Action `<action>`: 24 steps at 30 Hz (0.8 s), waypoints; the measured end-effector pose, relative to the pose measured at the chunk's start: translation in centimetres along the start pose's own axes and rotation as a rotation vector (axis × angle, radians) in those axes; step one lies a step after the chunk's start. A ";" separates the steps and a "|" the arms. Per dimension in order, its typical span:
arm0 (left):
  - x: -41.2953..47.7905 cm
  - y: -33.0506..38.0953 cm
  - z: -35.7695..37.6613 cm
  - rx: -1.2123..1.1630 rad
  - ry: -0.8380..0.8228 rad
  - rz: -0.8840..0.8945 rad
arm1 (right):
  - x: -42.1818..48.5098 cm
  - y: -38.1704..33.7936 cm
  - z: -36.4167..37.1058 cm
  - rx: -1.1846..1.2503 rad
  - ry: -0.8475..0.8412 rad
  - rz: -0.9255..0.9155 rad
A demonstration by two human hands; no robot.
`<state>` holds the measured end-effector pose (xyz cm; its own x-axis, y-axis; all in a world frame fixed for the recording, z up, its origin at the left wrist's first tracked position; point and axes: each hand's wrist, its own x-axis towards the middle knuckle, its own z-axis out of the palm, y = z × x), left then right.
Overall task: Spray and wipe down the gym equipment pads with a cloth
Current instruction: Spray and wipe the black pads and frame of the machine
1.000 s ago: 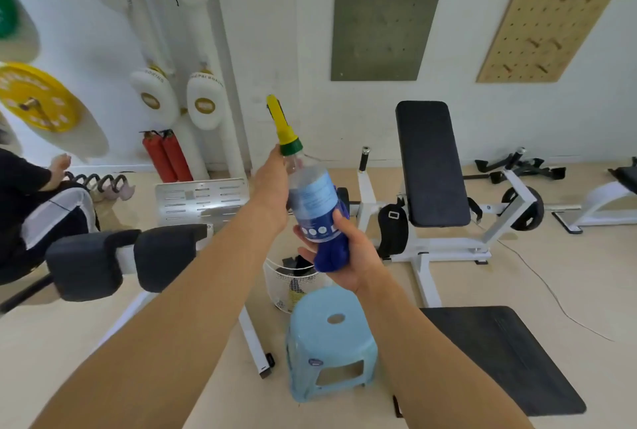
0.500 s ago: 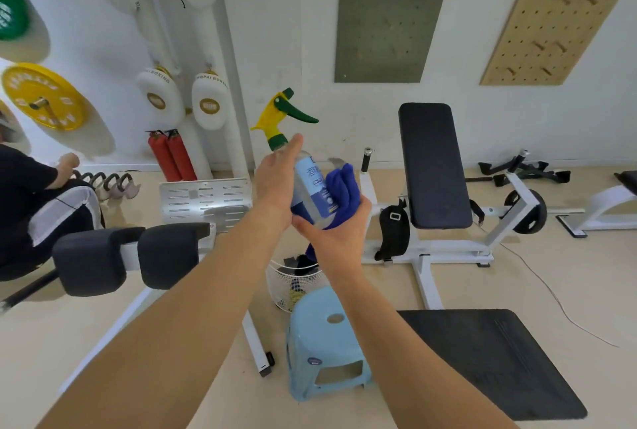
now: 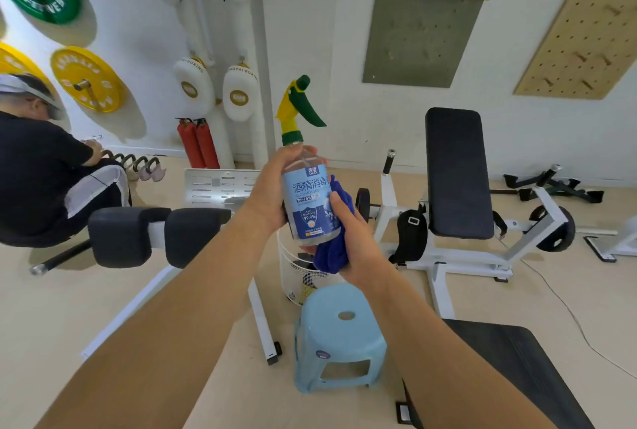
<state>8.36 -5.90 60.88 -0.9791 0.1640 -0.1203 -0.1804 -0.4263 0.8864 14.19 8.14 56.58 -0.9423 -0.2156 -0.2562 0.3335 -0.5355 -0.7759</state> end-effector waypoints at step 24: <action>-10.4 13.1 -29.8 -0.002 -0.199 0.028 | 3.7 19.6 24.1 0.062 -0.173 0.284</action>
<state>13.37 -39.65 60.42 -0.9460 0.3242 -0.0048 -0.1536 -0.4351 0.8872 17.95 -22.81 54.35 -0.7942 -0.4959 -0.3513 0.5882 -0.4821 -0.6493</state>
